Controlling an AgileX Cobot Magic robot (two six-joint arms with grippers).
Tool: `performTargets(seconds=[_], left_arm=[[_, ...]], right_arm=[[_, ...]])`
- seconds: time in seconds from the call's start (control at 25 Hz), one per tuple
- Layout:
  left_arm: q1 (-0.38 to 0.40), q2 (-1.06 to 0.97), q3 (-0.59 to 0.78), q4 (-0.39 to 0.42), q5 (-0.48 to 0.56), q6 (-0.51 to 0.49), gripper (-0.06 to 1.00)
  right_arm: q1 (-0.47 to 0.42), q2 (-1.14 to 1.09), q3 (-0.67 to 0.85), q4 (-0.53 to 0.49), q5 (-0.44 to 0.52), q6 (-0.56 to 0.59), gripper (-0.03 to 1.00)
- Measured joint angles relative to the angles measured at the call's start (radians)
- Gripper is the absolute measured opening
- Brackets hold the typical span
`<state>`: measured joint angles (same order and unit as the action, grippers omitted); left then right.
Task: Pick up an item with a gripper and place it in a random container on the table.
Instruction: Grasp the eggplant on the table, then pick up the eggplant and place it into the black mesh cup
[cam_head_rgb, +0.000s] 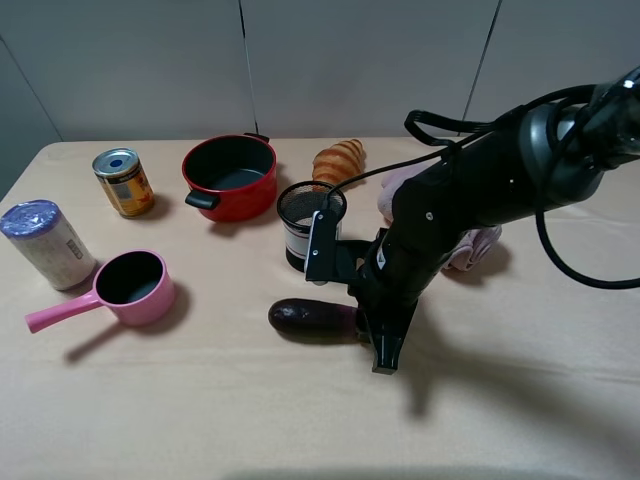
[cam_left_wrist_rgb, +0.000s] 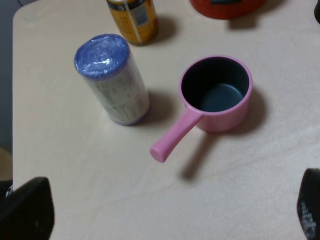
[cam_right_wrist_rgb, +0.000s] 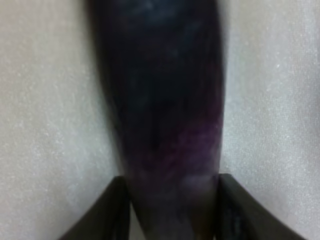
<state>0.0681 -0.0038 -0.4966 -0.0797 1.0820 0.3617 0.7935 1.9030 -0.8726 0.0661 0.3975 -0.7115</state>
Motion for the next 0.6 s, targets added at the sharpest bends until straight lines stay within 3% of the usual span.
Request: performTargets(seconds=[0.6], left_arm=[[0.0, 0.0, 0.0, 0.0, 0.0, 0.0, 0.99]], right_arm=[[0.0, 0.0, 0.0, 0.001, 0.023, 0.0, 0.26]])
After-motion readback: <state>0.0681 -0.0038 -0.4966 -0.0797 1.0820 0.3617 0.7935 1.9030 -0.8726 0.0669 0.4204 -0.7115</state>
